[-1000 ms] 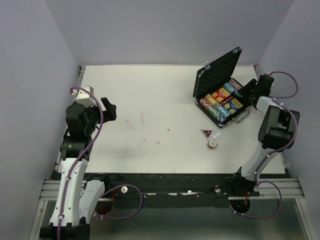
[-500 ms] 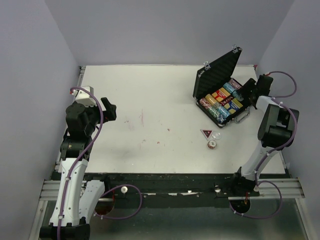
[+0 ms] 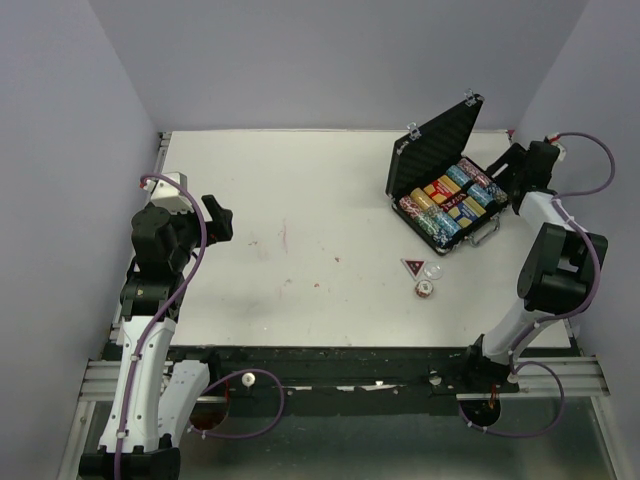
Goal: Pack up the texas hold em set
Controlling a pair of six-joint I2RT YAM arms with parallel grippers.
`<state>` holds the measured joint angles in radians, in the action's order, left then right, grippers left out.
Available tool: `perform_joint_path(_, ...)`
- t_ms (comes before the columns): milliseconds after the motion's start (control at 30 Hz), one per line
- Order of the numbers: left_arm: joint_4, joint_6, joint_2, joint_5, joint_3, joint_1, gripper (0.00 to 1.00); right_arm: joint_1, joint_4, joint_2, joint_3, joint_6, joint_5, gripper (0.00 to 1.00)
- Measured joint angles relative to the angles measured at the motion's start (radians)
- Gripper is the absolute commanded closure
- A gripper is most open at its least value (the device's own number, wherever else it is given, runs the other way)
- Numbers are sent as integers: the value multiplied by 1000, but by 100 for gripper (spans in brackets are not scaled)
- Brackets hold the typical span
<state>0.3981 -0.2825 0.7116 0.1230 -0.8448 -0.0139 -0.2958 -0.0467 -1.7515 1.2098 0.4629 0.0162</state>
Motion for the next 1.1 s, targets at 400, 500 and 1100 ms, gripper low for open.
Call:
perform_joint_path(400,0,0,-8,0,0,0,1,0,84,-108,0,1,-41,19)
perform_joint_path(500,0,0,-8,0,0,0,1,0,89,-114,0,4,-60,19)
perform_joint_path(1100,0,0,-8,0,0,0,1,0,54,-197,38,23,-210,22)
